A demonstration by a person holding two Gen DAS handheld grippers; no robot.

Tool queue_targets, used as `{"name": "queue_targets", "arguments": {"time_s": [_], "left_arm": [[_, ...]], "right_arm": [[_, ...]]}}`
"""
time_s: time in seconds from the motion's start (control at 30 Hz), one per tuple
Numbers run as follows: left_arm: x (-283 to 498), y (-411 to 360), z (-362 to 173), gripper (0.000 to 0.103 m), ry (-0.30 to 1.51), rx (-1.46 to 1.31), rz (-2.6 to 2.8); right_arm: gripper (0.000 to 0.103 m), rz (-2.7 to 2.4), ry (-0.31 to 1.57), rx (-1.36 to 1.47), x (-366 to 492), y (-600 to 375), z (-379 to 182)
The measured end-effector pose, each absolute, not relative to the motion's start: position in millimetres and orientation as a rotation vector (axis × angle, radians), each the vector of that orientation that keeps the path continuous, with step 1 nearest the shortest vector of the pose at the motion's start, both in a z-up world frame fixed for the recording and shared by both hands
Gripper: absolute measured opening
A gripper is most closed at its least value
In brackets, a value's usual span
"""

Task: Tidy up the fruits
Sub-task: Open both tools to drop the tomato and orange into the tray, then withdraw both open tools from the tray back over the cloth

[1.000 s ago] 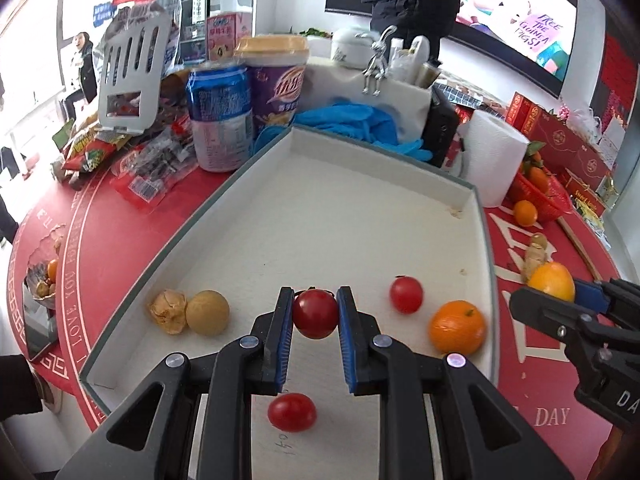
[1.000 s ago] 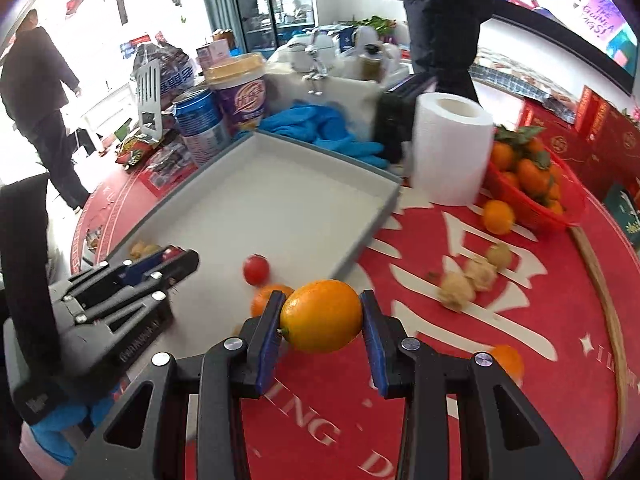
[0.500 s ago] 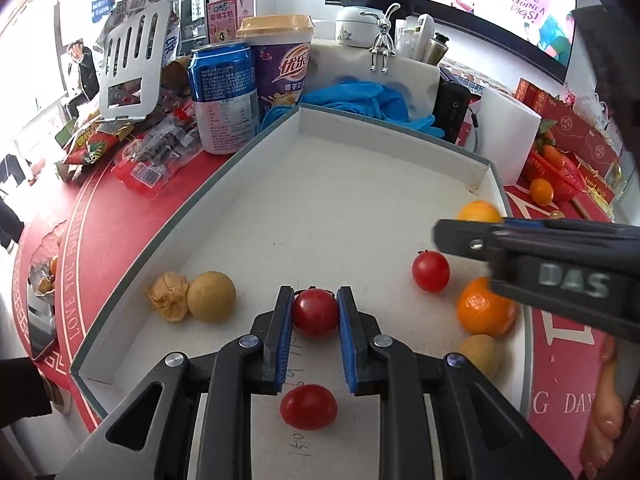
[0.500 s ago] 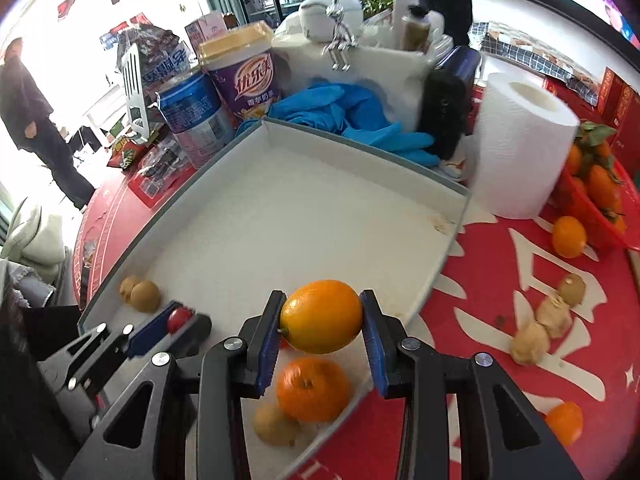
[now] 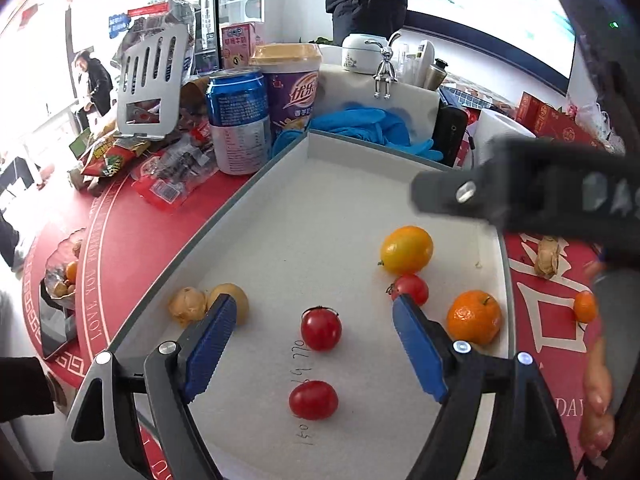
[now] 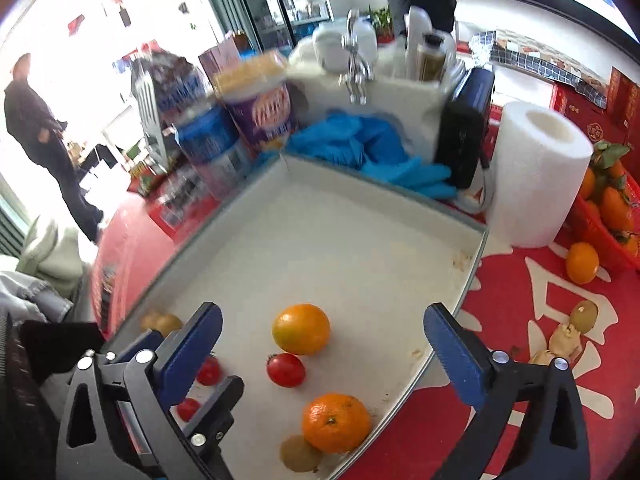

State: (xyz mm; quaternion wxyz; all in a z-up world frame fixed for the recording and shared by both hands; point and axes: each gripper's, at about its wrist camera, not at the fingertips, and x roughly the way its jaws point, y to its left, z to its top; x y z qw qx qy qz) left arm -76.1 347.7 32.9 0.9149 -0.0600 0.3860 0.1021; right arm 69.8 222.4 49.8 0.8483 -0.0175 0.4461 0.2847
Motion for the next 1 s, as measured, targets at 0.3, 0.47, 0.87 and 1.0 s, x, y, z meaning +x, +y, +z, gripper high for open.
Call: {"name": "queue_targets", "arguments": {"time_s": [0.3,0.47,0.87,1.0], "left_arm": [[-84.7,327.9,49.3,0.084,0.791,-0.108,0.150],[-85.7,302.4,56.5,0.084,0.794,-0.071,0.093],[-80.5,241.9,64.1,0.084,0.803,0.033,-0.013],[-80.3,235.1,66.8,0.084,0.802,0.051,-0.019]], "right_arm": [[0.102,0.535,0.897,0.055,52.9,148.1,75.9],[0.102,0.377,0.914,0.109,44.2,80.4,69.6],[0.102,0.237,1.021,-0.063,6.6,33.3,7.3],[0.103,0.229,1.016,-0.146,-1.1,36.9,-4.7]]}}
